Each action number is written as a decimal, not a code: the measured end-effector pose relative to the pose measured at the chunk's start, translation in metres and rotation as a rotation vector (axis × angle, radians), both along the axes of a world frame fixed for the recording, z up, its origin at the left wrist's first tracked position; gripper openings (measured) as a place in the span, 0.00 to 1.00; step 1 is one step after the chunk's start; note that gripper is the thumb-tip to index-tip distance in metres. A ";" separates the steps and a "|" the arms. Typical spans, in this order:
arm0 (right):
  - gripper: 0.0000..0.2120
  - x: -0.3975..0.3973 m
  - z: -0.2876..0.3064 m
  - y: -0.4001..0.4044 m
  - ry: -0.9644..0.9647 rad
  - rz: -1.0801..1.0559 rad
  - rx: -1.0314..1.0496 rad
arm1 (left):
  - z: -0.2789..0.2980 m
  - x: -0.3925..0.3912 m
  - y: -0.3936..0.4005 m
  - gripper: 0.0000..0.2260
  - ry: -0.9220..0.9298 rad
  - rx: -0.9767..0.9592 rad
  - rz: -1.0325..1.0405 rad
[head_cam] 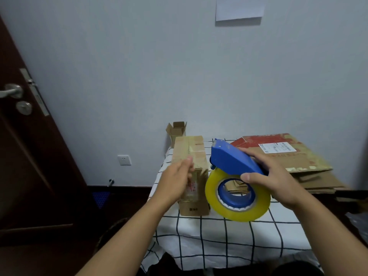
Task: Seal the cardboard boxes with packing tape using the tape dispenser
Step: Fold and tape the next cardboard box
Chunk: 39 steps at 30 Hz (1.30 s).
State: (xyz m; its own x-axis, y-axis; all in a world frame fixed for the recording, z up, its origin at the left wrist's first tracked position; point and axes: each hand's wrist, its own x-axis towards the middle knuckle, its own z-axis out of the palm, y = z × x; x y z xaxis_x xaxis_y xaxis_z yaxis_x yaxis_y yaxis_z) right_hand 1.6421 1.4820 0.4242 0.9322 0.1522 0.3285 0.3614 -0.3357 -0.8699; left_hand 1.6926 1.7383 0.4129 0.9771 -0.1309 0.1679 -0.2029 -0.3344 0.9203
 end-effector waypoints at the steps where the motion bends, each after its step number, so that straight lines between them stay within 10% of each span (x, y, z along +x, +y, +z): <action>1: 0.34 0.000 0.003 0.003 -0.006 0.019 0.013 | 0.004 -0.001 -0.003 0.24 0.196 -0.082 -0.041; 12: 0.31 0.006 0.014 0.022 -0.053 0.103 -0.065 | 0.026 0.001 0.019 0.13 0.602 -0.651 -0.254; 25: 0.30 0.021 0.028 0.017 -0.011 0.103 -0.320 | 0.057 0.033 0.034 0.08 0.341 -0.073 -0.085; 39: 0.35 0.065 0.057 -0.018 0.103 0.025 -0.697 | 0.012 0.065 0.051 0.07 0.299 -0.100 0.139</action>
State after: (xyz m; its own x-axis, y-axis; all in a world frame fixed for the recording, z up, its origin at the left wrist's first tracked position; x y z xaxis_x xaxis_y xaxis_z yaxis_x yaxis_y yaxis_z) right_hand 1.7067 1.4641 0.4815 0.9468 0.3168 0.0568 0.3035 -0.8201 -0.4851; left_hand 1.7578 1.7894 0.4249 0.9923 0.0099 -0.1233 0.1220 -0.2448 0.9619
